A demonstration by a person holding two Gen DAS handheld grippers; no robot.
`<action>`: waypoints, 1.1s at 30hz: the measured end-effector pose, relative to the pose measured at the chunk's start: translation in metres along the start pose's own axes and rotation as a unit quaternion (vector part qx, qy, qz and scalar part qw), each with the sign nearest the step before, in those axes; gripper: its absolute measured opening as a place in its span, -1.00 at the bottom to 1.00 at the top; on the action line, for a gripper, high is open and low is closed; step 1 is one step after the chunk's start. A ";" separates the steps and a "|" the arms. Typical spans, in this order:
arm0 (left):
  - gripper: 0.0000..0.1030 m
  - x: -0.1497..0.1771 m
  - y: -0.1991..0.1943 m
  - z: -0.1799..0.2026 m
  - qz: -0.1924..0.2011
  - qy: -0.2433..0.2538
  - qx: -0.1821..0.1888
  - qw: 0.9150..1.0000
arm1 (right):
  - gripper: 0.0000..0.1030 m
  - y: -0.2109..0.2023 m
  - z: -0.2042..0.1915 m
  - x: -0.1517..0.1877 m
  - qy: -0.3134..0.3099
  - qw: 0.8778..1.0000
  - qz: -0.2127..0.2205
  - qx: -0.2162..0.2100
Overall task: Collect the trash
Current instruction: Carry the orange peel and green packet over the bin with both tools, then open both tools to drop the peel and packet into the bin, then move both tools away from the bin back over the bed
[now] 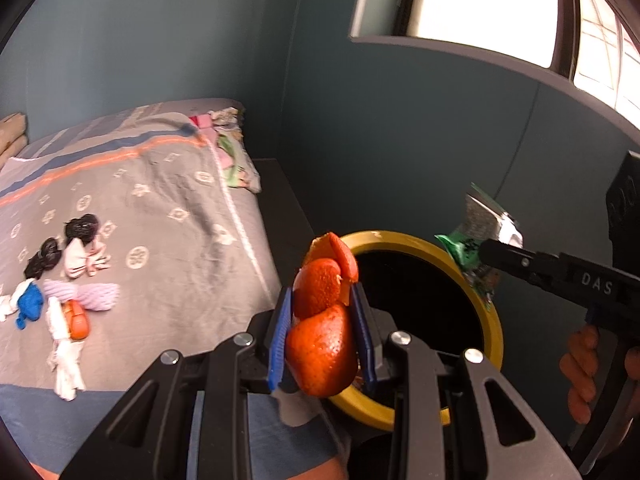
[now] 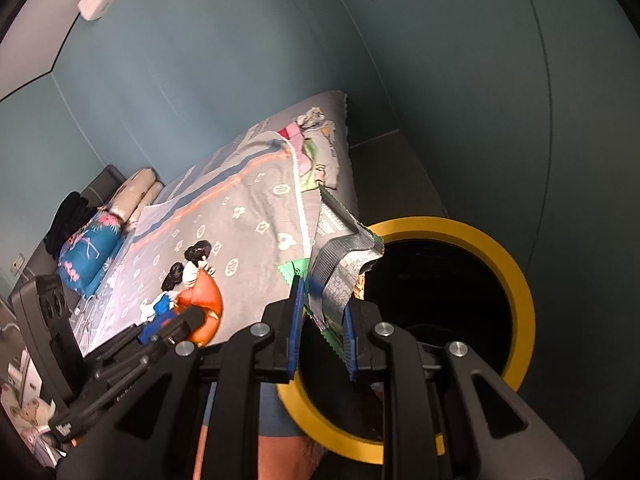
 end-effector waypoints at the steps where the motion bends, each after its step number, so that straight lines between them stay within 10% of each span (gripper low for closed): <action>1: -0.47 0.000 0.006 0.005 -0.003 0.004 0.003 1.000 | -0.66 0.002 0.004 -0.002 0.004 1.000 0.000 0.003; 24: -0.45 0.018 0.078 0.046 -0.048 0.008 0.062 0.997 | -0.49 0.044 0.061 -0.013 0.064 0.997 -0.009 0.035; 33: 0.17 0.017 0.056 0.030 -0.028 -0.004 0.048 0.998 | -0.18 0.037 0.061 -0.015 0.076 0.996 0.008 0.050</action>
Point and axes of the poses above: each gripper's, at about its wrist camera, not at the fingertips, and y roughly the way its jaws point, z to its right, x to its underside, the point moved 7 cm from there along y, roughly the way its jaws point, and after that the axes turned 10 degrees about y, right-handed, at the moved point
